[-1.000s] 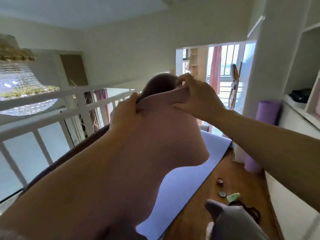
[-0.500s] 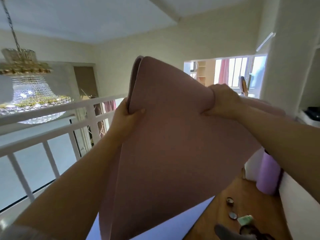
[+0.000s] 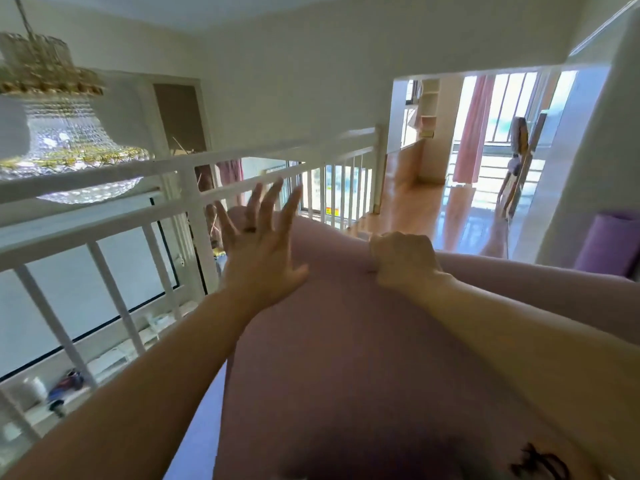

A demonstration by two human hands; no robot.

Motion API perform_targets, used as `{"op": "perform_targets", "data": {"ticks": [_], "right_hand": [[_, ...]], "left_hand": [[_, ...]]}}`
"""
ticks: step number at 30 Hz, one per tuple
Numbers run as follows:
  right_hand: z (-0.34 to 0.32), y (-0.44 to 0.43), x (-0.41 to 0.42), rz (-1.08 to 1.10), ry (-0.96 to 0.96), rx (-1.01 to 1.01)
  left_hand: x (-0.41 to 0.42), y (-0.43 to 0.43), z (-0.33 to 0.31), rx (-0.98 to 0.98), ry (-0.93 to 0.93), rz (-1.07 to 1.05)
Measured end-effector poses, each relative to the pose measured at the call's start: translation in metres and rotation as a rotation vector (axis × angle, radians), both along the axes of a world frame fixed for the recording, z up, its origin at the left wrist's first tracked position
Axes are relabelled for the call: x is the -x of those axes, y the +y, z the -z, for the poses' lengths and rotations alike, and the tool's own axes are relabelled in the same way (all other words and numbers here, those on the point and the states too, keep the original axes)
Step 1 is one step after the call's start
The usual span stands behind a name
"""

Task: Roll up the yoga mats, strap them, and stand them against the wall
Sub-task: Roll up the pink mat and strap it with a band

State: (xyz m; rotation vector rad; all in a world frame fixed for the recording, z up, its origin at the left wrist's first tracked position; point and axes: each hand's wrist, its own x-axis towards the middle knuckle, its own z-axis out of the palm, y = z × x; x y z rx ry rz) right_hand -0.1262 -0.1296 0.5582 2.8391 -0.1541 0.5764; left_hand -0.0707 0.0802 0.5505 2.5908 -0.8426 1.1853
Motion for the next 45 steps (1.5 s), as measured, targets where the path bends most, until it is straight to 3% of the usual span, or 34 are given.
{"op": "perform_targets", "data": {"ticks": [2,3,7,13,18,24,27,33,38,45], "right_hand": [[0.02,0.01,-0.013,-0.039,0.015,0.0],[0.031,0.015,-0.019,-0.059,0.024,-0.001],[0.07,0.019,-0.039,-0.121,0.078,-0.036],[0.103,-0.03,-0.047,0.005,0.192,-0.1],[0.107,-0.052,-0.048,0.079,0.07,-0.02],[0.086,-0.059,-0.026,-0.03,-0.085,-0.036],[0.091,-0.053,0.0,-0.034,-0.034,-0.08],[0.1,-0.032,0.064,-0.054,0.091,-0.136],[0.101,0.005,0.12,-0.179,0.143,-0.235],[0.088,0.008,0.174,-0.107,0.322,-0.24]], "left_hand": [[-0.008,-0.012,0.013,-0.332,0.196,-0.069],[-0.016,-0.018,0.021,-0.4,0.295,-0.083],[-0.043,-0.025,0.056,-0.379,0.421,-0.03],[-0.073,-0.021,0.102,-0.267,0.391,-0.062],[-0.083,-0.033,0.103,-0.214,0.185,-0.079],[-0.064,-0.036,0.084,-0.185,0.084,-0.03],[-0.037,-0.032,0.08,-0.243,0.138,-0.017],[0.037,-0.029,0.068,-0.524,0.495,-0.002],[0.113,-0.037,0.074,-0.523,0.317,0.256],[0.151,-0.022,0.088,-0.525,0.258,0.311]]}}
